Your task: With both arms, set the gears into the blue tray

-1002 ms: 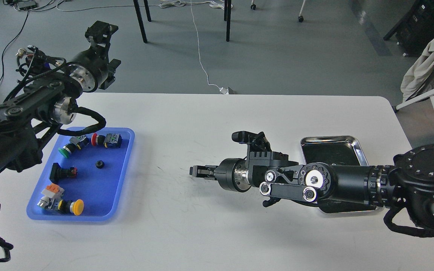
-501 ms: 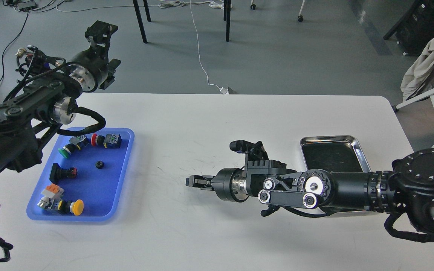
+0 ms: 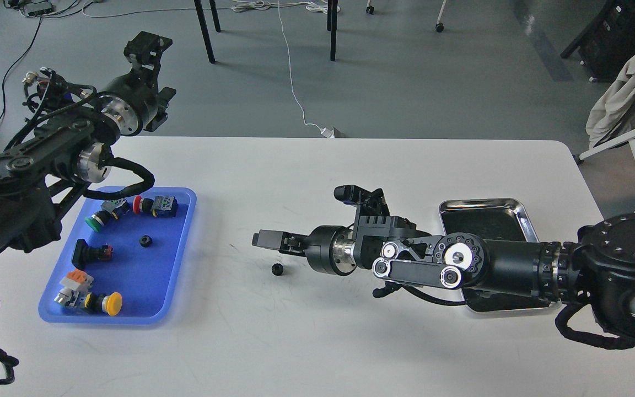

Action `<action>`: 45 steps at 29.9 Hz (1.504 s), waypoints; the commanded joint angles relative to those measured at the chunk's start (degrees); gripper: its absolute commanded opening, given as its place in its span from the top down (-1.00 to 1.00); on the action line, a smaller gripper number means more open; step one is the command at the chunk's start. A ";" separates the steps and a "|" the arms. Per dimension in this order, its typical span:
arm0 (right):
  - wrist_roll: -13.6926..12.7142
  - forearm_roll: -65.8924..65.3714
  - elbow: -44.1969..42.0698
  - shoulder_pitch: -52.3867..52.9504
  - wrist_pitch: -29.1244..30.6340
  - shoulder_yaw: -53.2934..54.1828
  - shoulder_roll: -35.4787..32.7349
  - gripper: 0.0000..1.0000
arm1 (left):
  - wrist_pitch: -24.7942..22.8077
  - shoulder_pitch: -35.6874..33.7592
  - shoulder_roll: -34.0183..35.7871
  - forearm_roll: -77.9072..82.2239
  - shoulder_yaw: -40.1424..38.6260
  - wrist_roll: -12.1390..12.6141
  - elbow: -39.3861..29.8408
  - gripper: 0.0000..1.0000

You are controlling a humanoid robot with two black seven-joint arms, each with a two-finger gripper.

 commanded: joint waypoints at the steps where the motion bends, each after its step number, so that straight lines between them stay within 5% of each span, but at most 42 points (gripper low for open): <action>1: 0.11 0.03 -0.09 1.99 3.74 6.10 0.01 -0.94 | 0.09 -0.09 0.18 0.00 -0.15 0.09 0.26 -0.99; 13: 0.28 12.67 -0.17 -6.69 11.22 34.05 -31.69 -0.94 | 0.09 -0.26 2.37 2.19 0.46 0.80 -4.21 -0.99; 17: 0.20 21.97 -1.05 -11.00 15.25 39.42 -41.72 -0.94 | -0.09 0.26 8.69 7.20 0.72 1.41 -13.69 -0.99; 22: 0.37 39.63 -1.40 -18.29 21.68 40.04 -52.19 -0.94 | 0.17 2.72 20.02 12.12 4.84 2.64 -34.94 -0.99; 26: 2.47 46.51 -2.19 -23.30 24.66 40.05 -56.06 -0.94 | -0.18 4.04 29.51 19.84 10.82 2.47 -48.76 -0.99; 31: 4.85 51.69 -2.37 -27.26 27.36 40.05 -57.73 -0.93 | -0.35 4.74 34.63 35.30 15.40 2.03 -56.25 -0.99; 45: 4.94 53.73 -2.90 -29.47 27.36 39.87 -53.17 -0.91 | 6.24 22.41 20.32 84.79 15.23 2.47 -50.99 -0.99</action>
